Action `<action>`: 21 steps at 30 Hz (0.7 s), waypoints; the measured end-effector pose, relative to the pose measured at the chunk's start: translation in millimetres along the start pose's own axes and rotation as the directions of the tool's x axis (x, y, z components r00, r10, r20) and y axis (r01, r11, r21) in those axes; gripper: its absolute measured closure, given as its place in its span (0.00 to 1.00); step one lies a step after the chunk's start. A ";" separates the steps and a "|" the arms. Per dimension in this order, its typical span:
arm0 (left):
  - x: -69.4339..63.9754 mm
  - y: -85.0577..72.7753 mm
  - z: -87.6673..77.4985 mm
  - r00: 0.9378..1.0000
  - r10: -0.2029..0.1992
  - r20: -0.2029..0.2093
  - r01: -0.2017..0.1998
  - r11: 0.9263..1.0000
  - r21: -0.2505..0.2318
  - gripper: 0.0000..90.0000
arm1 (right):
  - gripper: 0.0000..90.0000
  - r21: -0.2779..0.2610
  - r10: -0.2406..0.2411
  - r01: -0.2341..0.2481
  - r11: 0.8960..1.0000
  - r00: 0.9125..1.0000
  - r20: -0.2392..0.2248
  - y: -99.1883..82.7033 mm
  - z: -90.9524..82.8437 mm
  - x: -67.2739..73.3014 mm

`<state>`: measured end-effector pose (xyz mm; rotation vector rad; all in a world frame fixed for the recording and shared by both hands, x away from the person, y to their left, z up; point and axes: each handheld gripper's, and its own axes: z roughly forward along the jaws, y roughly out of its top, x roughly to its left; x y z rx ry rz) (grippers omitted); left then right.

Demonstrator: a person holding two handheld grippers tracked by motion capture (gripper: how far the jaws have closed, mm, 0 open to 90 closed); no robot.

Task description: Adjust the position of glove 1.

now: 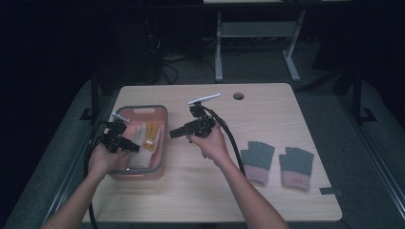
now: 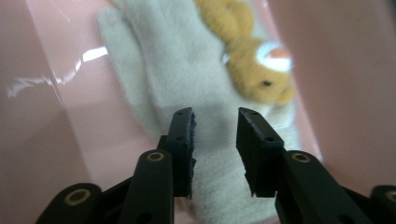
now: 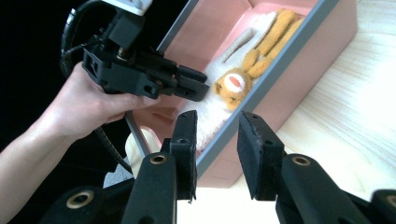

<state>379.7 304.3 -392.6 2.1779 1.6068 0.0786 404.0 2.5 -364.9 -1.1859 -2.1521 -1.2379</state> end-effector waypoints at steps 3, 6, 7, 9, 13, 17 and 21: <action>-1.4 1.4 -8.1 1.000 0.004 0.018 -0.003 1.000 -0.031 0.72 | 0.74 -0.003 -0.001 0.001 1.000 1.000 0.003 -1.3 -3.0 -0.8; -7.0 4.2 -19.0 0.999 0.019 0.029 -0.017 0.997 -0.078 0.71 | 0.73 -0.012 0.002 -0.002 1.000 1.000 0.009 -4.7 -9.5 -2.6; -9.7 4.6 -21.1 0.999 0.026 0.027 -0.023 0.996 -0.091 0.71 | 0.72 -0.015 0.002 -0.002 1.000 1.000 0.010 -5.7 -11.2 -3.4; -13.8 5.4 -24.0 0.999 0.045 0.025 -0.042 0.994 -0.105 0.72 | 0.71 -0.017 0.005 -0.005 1.000 1.000 0.022 -7.2 -14.0 -4.3; -19.0 6.1 -27.3 0.998 0.052 0.036 -0.047 0.991 -0.126 0.72 | 0.71 -0.023 0.005 -0.005 1.000 1.000 0.029 -9.2 -19.3 -6.0; -27.5 7.6 -32.6 0.996 0.070 0.049 -0.062 0.985 -0.159 0.71 | 0.70 -0.026 0.005 -0.004 1.000 0.999 0.039 -11.4 -25.5 -9.3; -32.8 8.7 -33.7 0.995 0.089 0.049 -0.080 0.984 -0.160 0.71 | 0.69 -0.033 0.010 -0.009 0.999 0.999 0.046 -13.6 -30.4 -13.0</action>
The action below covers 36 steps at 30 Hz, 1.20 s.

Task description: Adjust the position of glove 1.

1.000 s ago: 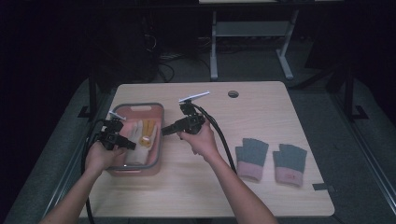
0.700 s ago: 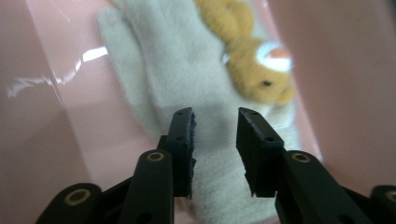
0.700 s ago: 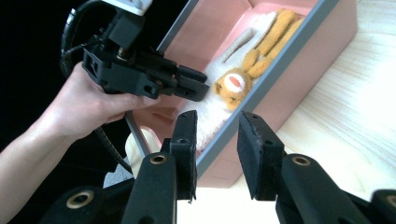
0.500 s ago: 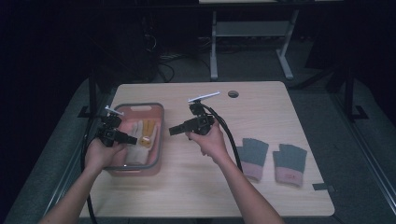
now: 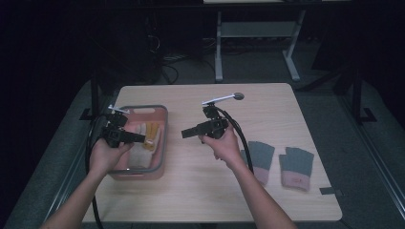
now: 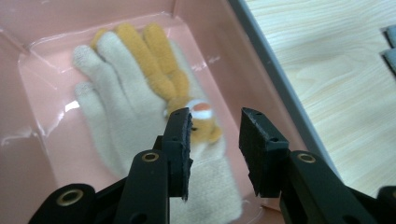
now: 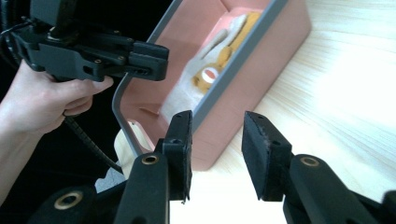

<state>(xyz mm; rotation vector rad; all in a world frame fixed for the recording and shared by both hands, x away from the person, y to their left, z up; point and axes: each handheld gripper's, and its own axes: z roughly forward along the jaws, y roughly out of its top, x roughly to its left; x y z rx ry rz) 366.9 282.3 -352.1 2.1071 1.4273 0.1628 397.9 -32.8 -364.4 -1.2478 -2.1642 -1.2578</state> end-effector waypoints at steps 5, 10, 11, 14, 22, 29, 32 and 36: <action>-11.8 4.3 -3.3 0.999 0.027 0.018 -0.027 0.999 -0.018 0.68 | 0.66 -0.002 0.025 -0.025 1.000 1.000 0.006 -6.4 -12.1 -10.3; -20.8 8.5 -4.3 0.998 0.035 0.046 -0.033 0.999 -0.035 0.66 | 0.65 -0.017 0.034 -0.034 0.999 0.999 0.007 -10.7 -21.4 -15.0; -22.3 9.5 -4.4 0.998 0.039 0.044 -0.037 0.999 -0.037 0.65 | 0.65 -0.019 0.037 -0.037 0.999 0.999 0.009 -11.5 -23.2 -16.1; -24.8 11.4 -4.8 0.998 0.042 0.051 -0.039 0.998 -0.042 0.64 | 0.65 -0.026 0.049 -0.049 0.998 0.999 0.010 -13.9 -28.7 -19.8; -39.7 16.5 0.2 0.996 0.075 0.055 -0.073 0.997 -0.041 0.58 | 0.60 -0.034 0.056 -0.055 0.998 0.998 0.030 -20.2 -41.8 -28.0; -54.1 21.0 4.0 0.992 0.096 0.077 -0.092 0.994 -0.055 0.54 | 0.57 -0.055 0.064 -0.061 0.997 0.996 0.058 -28.0 -61.3 -35.8; -65.6 24.2 5.5 0.989 0.102 0.110 -0.095 0.993 -0.067 0.52 | 0.55 -0.065 0.064 -0.059 0.996 0.995 0.078 -32.1 -71.8 -38.5; -76.5 25.8 9.2 0.985 0.129 0.114 -0.122 0.990 -0.067 0.49 | 0.53 -0.071 0.070 -0.064 0.995 0.993 0.092 -36.8 -79.7 -42.2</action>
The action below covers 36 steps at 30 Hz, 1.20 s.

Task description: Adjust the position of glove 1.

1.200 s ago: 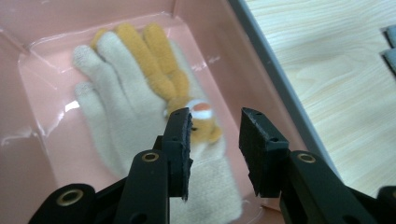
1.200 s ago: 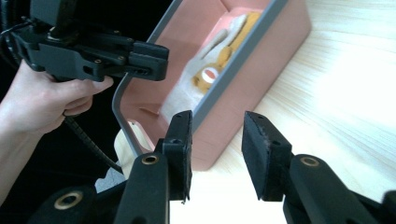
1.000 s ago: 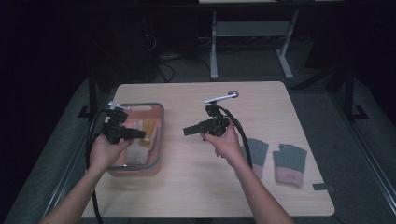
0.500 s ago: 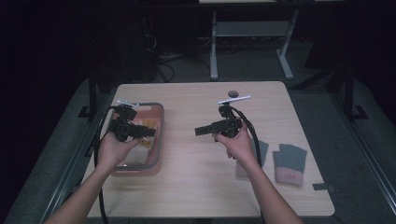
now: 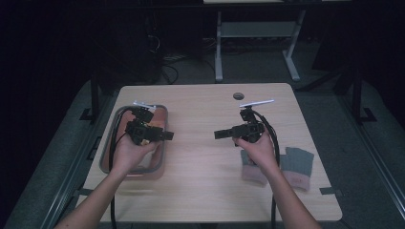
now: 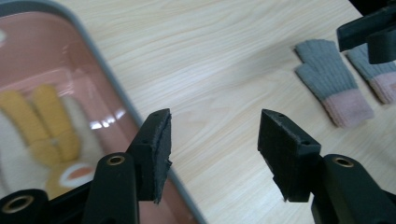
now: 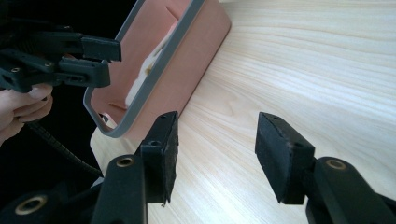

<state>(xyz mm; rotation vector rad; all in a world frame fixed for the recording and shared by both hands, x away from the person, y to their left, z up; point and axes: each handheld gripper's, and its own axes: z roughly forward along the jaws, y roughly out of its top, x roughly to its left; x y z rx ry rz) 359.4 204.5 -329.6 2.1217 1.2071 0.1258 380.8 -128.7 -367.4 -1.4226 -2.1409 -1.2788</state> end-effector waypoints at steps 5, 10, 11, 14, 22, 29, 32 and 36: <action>-10.3 1.9 7.7 1.000 0.018 0.024 -0.018 1.000 0.000 0.44 | 0.51 0.000 -0.004 0.004 1.000 1.000 0.008 -3.9 -9.1 -4.6; -19.7 3.6 13.8 0.999 0.032 0.040 -0.032 0.999 -0.001 0.39 | 0.51 -0.004 -0.005 0.006 1.000 1.000 0.022 -5.7 -16.0 -7.5; -22.5 4.0 15.5 0.998 0.039 0.043 -0.039 0.999 0.001 0.38 | 0.51 -0.003 -0.001 0.001 1.000 1.000 0.029 -8.1 -20.0 -10.7; -29.3 5.0 21.7 0.998 0.047 0.051 -0.047 0.999 0.004 0.36 | 0.49 -0.008 0.006 -0.006 1.000 0.999 0.035 -11.6 -24.0 -14.8; -44.0 8.1 33.1 0.995 0.063 0.080 -0.063 0.998 0.001 0.32 | 0.48 -0.009 0.013 -0.012 1.000 0.998 0.061 -19.5 -34.2 -23.0; -58.4 10.8 44.2 0.991 0.078 0.107 -0.077 0.997 -0.011 0.29 | 0.47 -0.004 0.005 -0.004 1.000 0.996 0.091 -26.2 -45.5 -28.2; -63.6 11.7 47.4 0.990 0.085 0.113 -0.084 0.996 -0.011 0.29 | 0.47 -0.008 0.010 -0.009 1.000 0.994 0.104 -29.1 -50.3 -30.1; -70.3 12.6 51.5 0.988 0.092 0.122 -0.090 0.996 -0.021 0.29 | 0.47 -0.008 0.004 -0.003 1.000 0.992 0.124 -33.5 -56.5 -32.6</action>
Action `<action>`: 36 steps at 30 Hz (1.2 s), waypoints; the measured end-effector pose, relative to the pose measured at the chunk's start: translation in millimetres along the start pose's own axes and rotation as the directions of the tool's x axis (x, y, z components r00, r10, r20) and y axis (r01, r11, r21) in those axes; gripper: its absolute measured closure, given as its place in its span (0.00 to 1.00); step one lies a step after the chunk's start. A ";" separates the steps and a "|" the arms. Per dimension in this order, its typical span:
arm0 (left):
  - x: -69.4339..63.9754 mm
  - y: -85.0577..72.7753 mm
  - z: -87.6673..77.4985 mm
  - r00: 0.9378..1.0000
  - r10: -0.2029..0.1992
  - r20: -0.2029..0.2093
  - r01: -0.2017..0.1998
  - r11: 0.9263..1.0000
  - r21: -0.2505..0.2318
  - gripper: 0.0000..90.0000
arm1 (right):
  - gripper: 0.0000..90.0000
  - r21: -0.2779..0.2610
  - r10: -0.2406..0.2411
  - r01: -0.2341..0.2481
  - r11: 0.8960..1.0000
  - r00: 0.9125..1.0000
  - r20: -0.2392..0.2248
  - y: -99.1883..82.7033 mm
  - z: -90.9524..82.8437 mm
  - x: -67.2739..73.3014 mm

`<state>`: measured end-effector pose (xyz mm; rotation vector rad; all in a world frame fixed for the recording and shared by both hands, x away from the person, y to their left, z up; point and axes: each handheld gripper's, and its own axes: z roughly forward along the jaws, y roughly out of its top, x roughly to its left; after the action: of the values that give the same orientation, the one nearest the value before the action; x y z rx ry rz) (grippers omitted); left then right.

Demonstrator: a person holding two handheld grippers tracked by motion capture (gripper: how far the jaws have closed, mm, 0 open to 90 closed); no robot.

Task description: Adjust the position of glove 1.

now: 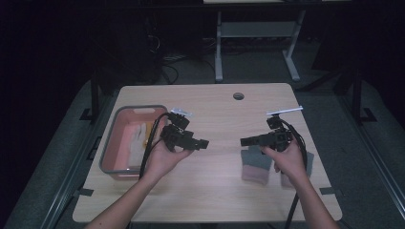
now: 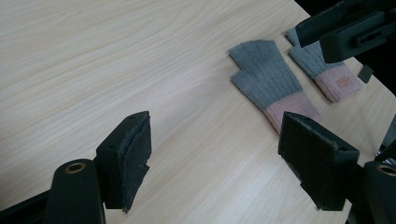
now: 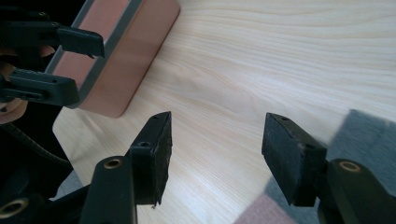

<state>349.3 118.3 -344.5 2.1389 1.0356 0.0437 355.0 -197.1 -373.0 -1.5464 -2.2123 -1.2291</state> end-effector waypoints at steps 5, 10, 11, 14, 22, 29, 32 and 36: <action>-7.6 1.1 7.0 1.000 0.015 0.014 -0.015 1.000 -0.003 0.29 | 0.47 0.008 -0.003 0.003 1.000 0.999 0.039 -6.9 -7.5 -6.3; -12.5 2.3 11.7 1.000 0.020 0.023 -0.019 1.000 -0.009 0.28 | 0.47 0.005 -0.011 0.011 1.000 0.998 0.057 -10.0 -12.8 -10.5; -15.2 3.3 13.5 0.999 0.028 0.029 -0.028 1.000 -0.007 0.28 | 0.47 0.004 -0.007 0.006 1.000 0.998 0.065 -11.1 -15.5 -11.6; -18.7 4.0 15.9 0.999 0.031 0.038 -0.030 0.999 -0.014 0.28 | 0.47 0.005 -0.013 0.013 1.000 0.997 0.077 -12.2 -17.9 -13.3; -30.2 4.3 26.3 0.997 0.050 0.052 -0.048 0.998 -0.025 0.28 | 0.47 0.016 -0.017 0.015 1.000 0.992 0.128 -23.4 -29.8 -24.7; -41.7 2.6 38.9 0.996 0.065 0.054 -0.064 0.997 -0.031 0.27 | 0.48 0.014 -0.016 0.013 1.000 0.982 0.188 -34.5 -40.2 -33.1; -43.9 1.9 43.8 0.996 0.069 0.060 -0.068 0.997 -0.026 0.27 | 0.48 0.023 -0.024 0.020 1.000 0.975 0.221 -41.2 -45.6 -36.5; -49.4 -0.8 53.0 0.996 0.065 0.066 -0.063 0.998 -0.029 0.26 | 0.49 0.035 -0.032 0.024 0.999 0.965 0.260 -49.2 -52.2 -41.5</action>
<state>333.1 52.3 -369.7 2.1344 0.9228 0.0159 316.4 -268.8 -388.3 -1.7592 -2.4059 -1.0441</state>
